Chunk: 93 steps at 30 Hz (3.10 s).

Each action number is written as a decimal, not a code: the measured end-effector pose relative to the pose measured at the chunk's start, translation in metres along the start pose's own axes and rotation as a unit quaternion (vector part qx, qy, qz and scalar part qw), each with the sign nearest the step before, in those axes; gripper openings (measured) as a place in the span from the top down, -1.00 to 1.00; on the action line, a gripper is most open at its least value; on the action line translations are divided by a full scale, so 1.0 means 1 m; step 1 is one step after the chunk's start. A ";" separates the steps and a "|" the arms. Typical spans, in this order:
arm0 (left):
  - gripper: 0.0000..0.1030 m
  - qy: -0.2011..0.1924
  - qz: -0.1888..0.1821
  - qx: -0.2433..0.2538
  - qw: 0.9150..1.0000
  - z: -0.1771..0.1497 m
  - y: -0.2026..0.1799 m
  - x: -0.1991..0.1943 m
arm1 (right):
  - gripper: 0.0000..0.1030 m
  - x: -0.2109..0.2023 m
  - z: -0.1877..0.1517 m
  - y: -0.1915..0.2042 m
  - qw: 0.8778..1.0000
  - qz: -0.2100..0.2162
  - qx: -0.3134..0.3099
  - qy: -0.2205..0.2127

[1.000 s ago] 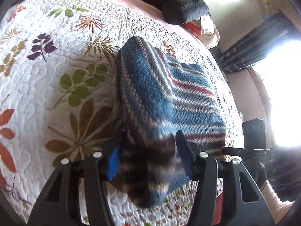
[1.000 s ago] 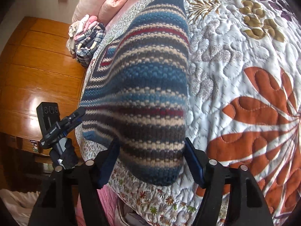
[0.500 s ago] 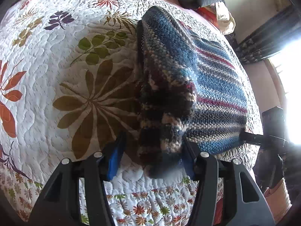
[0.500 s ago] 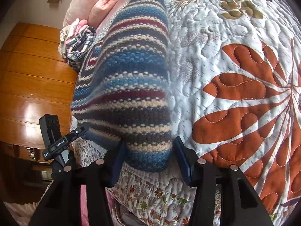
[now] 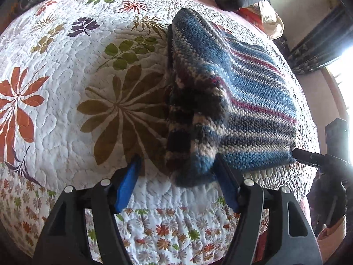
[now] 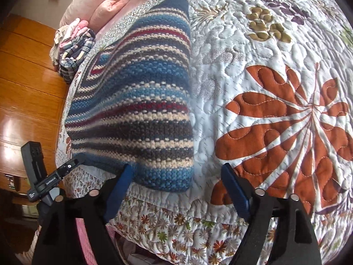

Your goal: Fold small clothes

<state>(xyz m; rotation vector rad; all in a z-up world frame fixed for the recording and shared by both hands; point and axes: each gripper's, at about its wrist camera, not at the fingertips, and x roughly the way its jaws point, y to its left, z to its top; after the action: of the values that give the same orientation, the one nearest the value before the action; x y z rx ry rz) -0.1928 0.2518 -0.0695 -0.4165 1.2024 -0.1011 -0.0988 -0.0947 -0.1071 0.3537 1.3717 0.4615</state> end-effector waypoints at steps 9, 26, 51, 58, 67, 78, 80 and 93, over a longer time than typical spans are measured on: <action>-0.33 0.001 0.041 -0.009 0.999 -0.032 -0.021 -0.025 | -0.73 -0.016 -0.032 0.029 0.992 -0.114 -0.042 -0.024; -0.43 0.009 0.117 -0.006 0.993 -0.054 -0.049 -0.063 | -0.92 -0.040 -0.056 0.083 0.980 -0.183 -0.061 -0.050; -0.55 -0.057 0.137 0.042 0.988 -0.053 -0.092 -0.137 | -0.92 -0.099 -0.068 0.140 0.964 -0.230 -0.085 -0.103; -0.55 -0.062 0.143 0.048 0.987 -0.054 -0.098 -0.142 | -0.92 -0.104 -0.065 0.141 0.965 -0.226 -0.080 -0.108; -0.55 -0.057 0.144 0.058 0.986 -0.051 -0.107 -0.137 | -0.92 -0.103 -0.061 0.135 0.965 -0.230 -0.073 -0.108; -0.55 -0.052 0.149 0.061 0.986 -0.052 -0.109 -0.133 | -0.92 -0.100 -0.061 0.133 0.965 -0.227 -0.070 -0.108; -0.55 -0.051 0.149 0.061 0.986 -0.052 -0.109 -0.132 | -0.92 -0.100 -0.061 0.133 0.965 -0.226 -0.071 -0.109; -0.56 -0.051 0.149 0.062 0.986 -0.051 -0.109 -0.131 | -0.92 -0.102 -0.059 0.131 0.963 -0.229 -0.070 -0.120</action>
<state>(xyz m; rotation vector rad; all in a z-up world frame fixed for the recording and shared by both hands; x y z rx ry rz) -0.2719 0.1767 0.0706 -0.1278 1.1373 0.1010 -0.1850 -0.0351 0.0348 -0.0292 1.1309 0.1225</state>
